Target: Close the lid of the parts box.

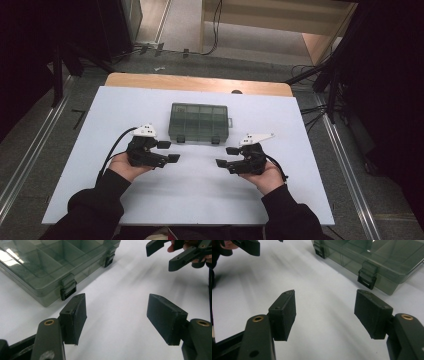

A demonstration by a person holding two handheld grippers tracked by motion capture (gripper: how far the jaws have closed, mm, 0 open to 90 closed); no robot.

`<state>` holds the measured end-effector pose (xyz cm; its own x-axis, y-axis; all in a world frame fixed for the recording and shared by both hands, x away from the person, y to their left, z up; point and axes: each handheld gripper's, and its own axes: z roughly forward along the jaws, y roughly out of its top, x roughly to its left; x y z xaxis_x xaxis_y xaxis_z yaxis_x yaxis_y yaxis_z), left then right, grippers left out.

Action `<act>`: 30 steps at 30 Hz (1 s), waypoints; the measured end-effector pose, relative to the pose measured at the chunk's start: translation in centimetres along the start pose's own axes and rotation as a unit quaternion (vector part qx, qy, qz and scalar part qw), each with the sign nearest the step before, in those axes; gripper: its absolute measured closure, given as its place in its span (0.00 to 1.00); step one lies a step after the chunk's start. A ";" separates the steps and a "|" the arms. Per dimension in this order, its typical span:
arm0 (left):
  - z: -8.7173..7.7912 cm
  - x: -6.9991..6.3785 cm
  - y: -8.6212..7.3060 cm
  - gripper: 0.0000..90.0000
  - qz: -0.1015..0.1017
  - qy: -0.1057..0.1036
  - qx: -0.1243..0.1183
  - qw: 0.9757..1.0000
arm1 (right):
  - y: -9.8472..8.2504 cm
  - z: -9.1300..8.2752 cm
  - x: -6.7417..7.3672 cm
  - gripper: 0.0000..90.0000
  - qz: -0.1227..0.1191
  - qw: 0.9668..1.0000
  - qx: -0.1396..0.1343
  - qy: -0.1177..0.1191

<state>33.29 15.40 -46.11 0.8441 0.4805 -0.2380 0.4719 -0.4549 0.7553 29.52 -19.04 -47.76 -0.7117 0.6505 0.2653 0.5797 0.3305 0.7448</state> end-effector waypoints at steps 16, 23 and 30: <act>-1.2 -1.1 -2.6 0.36 -0.005 -0.009 0.006 1.000 | -2.0 -1.9 0.0 0.36 0.000 1.000 0.000 -0.012; -2.3 -1.1 -3.7 0.36 -0.011 -0.001 0.005 1.000 | -3.2 -2.9 0.1 0.36 0.000 1.000 0.001 -0.021; -3.4 -1.2 -4.9 0.36 -0.020 -0.001 0.000 1.000 | -4.4 -3.7 0.0 0.36 -0.001 1.000 0.000 -0.023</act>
<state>29.13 19.59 -47.45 0.8253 0.4966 -0.2687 0.5049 -0.4360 0.7450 25.52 -23.05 -48.77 -0.6934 0.6808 0.2361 0.5789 0.3313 0.7450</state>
